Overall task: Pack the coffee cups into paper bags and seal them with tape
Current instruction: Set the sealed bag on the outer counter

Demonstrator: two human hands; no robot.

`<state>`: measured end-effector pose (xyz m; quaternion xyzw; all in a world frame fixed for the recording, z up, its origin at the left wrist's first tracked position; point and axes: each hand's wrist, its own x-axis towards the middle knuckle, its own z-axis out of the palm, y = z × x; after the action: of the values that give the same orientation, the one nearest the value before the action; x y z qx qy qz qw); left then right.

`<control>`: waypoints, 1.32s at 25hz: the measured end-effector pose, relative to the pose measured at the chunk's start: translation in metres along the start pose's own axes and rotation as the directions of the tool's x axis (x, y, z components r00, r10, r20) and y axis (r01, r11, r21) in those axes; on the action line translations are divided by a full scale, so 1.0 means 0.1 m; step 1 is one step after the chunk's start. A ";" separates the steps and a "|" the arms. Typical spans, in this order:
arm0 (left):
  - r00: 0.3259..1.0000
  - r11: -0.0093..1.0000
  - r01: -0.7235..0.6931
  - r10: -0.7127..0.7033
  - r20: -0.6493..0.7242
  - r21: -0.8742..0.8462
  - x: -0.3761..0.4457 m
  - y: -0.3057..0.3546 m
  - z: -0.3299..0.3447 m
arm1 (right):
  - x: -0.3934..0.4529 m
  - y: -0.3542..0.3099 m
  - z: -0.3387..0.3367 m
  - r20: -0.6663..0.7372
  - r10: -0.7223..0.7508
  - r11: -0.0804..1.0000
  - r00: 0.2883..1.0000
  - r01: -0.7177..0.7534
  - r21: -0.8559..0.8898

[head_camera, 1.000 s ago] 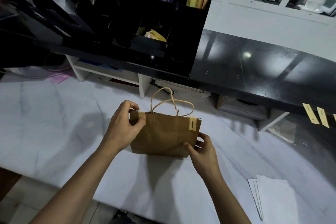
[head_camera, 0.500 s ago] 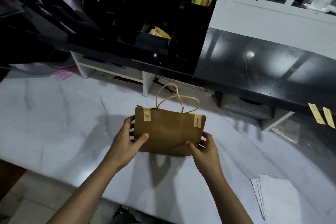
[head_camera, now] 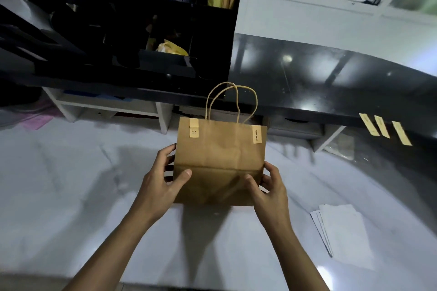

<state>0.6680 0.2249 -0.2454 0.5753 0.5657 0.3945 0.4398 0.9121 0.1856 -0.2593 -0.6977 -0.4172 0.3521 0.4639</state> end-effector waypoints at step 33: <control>0.486 0.924 -0.307 0.357 0.798 -0.227 -1.18 0.99 1.52 | -2.81 0.16 -1.48 -0.846 0.246 0.965 0.472 -0.035 0.261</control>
<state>0.8368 0.1005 -0.1916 0.7778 0.1596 0.1700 0.5837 0.9324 -0.1258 -0.1978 -0.7590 -0.0259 0.0278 0.6500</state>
